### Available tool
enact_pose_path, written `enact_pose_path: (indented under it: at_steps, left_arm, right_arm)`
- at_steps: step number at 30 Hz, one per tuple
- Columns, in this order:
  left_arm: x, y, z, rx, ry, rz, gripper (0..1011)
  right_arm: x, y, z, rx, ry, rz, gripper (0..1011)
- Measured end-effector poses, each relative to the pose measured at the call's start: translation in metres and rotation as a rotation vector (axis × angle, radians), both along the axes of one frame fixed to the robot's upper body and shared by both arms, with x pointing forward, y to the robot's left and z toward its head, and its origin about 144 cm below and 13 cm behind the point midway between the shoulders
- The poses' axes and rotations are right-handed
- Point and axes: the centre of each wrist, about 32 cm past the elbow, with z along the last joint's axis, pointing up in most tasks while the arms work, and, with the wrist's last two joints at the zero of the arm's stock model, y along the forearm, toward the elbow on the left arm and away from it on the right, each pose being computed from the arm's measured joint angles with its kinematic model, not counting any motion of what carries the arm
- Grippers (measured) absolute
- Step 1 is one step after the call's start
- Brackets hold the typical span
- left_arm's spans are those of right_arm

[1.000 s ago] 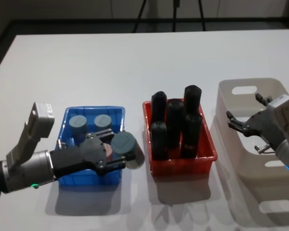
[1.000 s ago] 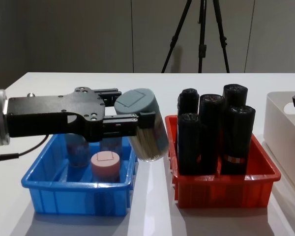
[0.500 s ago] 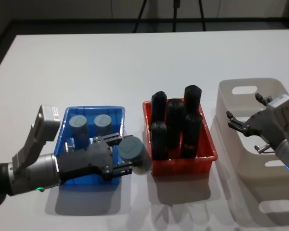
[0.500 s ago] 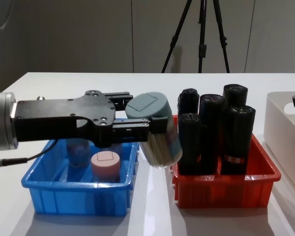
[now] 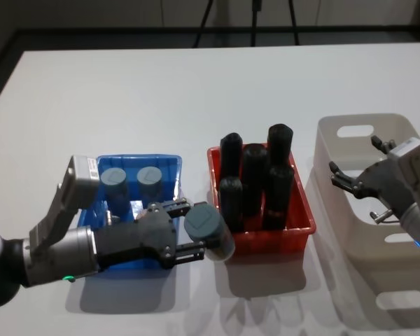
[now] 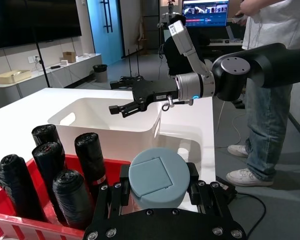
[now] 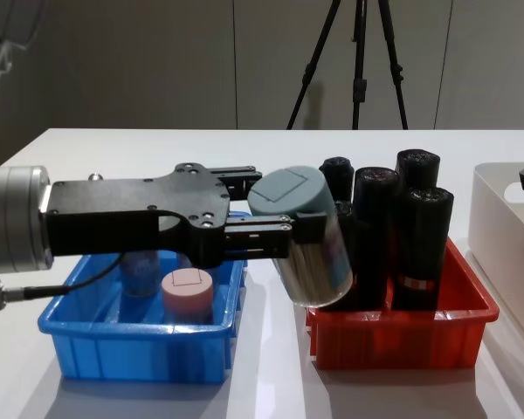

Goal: Pick the cotton swabs from the blue box and place them into the white box.

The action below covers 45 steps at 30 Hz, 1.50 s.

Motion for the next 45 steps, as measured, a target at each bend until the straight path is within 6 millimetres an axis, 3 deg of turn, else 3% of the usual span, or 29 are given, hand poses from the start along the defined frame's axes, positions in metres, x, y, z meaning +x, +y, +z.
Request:
enact_pose_path:
  at_steps: [38,45]
  left_arm:
    - [0.0000,-0.0014,0.0000,0.002,-0.001,0.000,649]
    - [0.0000,-0.0013,0.0001,0.002,-0.001,0.000,649]
  right_arm:
    - [0.0000,0.0000,0.0000,0.000,0.000,0.000,1001]
    - [-0.0028,-0.0003,0.0010,0.014,0.001,0.065,1001]
